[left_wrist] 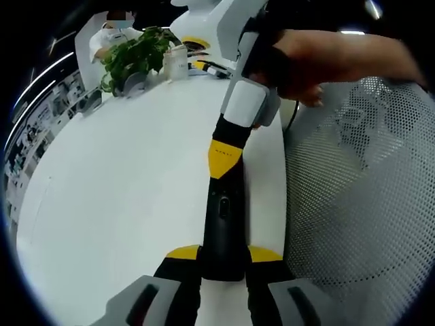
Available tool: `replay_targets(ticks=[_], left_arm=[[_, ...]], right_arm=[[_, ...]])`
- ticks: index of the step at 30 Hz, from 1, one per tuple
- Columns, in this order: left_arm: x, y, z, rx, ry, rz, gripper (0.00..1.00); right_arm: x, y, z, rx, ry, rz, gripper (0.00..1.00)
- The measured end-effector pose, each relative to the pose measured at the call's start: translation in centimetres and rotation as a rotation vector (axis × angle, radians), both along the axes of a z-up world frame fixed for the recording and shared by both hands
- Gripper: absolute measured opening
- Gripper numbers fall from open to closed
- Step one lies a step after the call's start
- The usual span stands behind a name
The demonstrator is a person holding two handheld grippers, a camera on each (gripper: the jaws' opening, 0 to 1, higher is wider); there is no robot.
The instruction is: Press the specified remote control buttons in sequence, fully releasing each button before pressing the next.
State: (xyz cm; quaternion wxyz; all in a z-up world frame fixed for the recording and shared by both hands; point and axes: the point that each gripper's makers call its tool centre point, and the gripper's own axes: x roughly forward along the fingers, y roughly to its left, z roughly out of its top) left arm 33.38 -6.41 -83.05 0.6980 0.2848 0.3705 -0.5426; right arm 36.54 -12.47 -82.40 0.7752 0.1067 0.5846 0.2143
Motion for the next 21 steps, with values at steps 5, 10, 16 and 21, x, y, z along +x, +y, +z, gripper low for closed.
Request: replay_targets(ticks=[5, 10, 16, 21], left_arm=[[0.0, 0.0, 0.0, -0.01, 0.002, 0.007, 0.24], [0.0, 0.0, 0.1, -0.031, -0.003, 0.025, 0.24], [0.0, -0.1, 0.0, -0.039, -0.007, 0.032, 0.24], [0.0, -0.1, 0.1, -0.052, -0.013, 0.039, 0.24]], right_arm=[[0.1, -0.2, 0.1, 0.038, 0.035, -0.033, 0.0], [0.1, 0.1, 1.0, 0.107, 0.059, -0.07, 0.0], [-0.5, 0.3, 1.5, 0.142, 0.083, -0.093, 0.0], [-1.1, 0.4, 1.2, 0.168, 0.125, -0.104, 0.0]])
